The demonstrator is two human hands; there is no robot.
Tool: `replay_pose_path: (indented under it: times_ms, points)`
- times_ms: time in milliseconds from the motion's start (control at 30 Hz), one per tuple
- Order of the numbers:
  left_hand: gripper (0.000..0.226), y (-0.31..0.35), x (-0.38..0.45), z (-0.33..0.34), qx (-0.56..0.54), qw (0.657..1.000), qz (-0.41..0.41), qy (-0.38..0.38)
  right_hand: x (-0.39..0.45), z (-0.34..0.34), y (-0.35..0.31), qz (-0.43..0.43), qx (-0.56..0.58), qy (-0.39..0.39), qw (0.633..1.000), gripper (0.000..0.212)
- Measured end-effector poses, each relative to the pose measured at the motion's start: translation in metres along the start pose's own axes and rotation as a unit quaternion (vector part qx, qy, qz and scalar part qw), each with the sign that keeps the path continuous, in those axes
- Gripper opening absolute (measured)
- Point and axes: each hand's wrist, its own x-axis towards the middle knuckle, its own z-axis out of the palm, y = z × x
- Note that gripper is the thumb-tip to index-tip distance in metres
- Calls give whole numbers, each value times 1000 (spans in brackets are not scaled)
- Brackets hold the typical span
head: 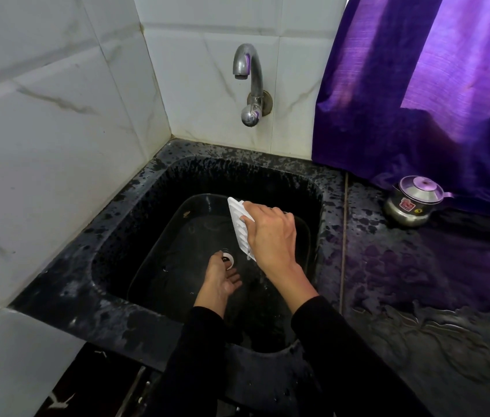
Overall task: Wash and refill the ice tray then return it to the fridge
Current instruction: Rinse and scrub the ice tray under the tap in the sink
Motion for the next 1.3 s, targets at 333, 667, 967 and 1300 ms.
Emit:
replay_pose_path:
  times_ms: [333, 667, 967, 1300]
  points:
    - [58, -2, -11, -1, 2, 1000, 11, -5, 2, -14, -2, 14, 15, -13, 1000, 23]
    - [61, -6, -24, 6, -1, 1000, 22, 14, -10, -30, 12, 51, 21, 22, 998, 20]
    - [54, -25, -43, 27, 6, 990, 102, 94, -18, -81, 39, 214, 147, 15, 966, 27]
    - [33, -66, -86, 76, 161, 945, 261, 117, -41, -146, 139, 457, 307, 111, 828, 16]
